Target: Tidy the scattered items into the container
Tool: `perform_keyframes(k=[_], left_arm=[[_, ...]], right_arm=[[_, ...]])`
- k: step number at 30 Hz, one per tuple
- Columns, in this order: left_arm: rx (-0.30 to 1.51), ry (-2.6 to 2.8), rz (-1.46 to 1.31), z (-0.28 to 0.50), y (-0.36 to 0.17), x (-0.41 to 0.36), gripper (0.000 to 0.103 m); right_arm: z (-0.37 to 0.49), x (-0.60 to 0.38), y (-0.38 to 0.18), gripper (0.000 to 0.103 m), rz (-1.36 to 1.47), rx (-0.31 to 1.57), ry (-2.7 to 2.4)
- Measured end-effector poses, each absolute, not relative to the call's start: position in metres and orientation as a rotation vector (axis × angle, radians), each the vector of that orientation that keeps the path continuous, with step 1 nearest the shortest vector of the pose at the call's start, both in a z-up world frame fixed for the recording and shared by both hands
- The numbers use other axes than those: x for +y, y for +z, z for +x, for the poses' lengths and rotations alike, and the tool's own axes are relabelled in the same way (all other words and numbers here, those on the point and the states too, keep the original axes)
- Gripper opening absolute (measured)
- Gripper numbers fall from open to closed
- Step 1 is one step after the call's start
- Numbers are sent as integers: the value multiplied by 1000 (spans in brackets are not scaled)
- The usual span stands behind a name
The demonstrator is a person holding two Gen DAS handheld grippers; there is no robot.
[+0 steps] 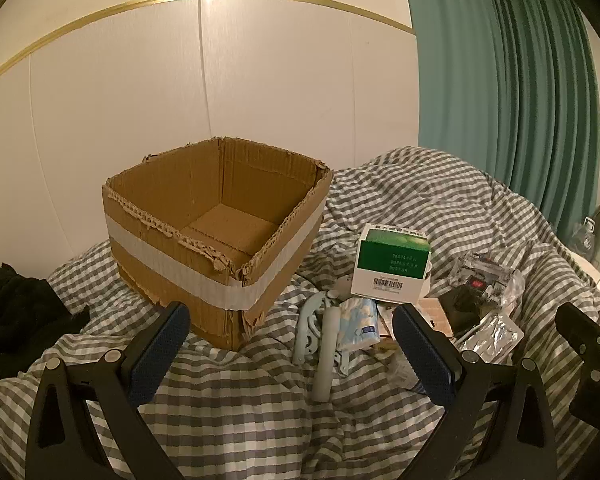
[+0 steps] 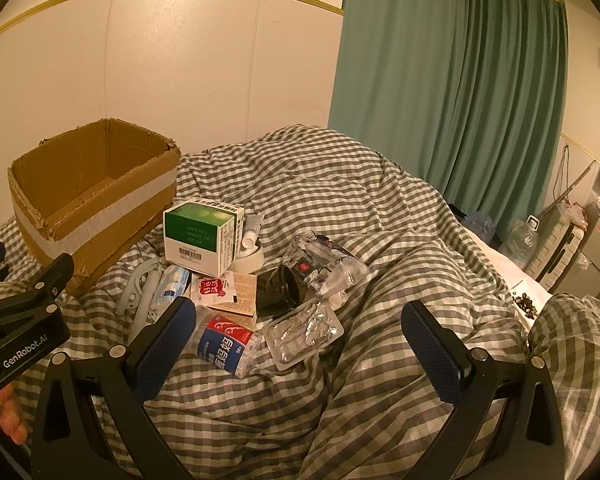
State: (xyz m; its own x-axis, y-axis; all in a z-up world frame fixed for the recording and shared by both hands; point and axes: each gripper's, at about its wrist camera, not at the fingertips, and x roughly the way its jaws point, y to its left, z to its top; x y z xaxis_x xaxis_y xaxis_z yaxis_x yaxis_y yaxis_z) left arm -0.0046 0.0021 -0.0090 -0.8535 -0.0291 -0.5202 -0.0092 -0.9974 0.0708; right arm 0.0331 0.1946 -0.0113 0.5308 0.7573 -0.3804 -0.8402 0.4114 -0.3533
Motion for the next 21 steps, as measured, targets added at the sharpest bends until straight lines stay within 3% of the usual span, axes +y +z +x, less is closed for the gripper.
perform_keyframes(k=[21], left_arm=[[-108,-3010,855,-5,-10,3,103]], right_arm=[[34,195,-15,103,-539,182,983]])
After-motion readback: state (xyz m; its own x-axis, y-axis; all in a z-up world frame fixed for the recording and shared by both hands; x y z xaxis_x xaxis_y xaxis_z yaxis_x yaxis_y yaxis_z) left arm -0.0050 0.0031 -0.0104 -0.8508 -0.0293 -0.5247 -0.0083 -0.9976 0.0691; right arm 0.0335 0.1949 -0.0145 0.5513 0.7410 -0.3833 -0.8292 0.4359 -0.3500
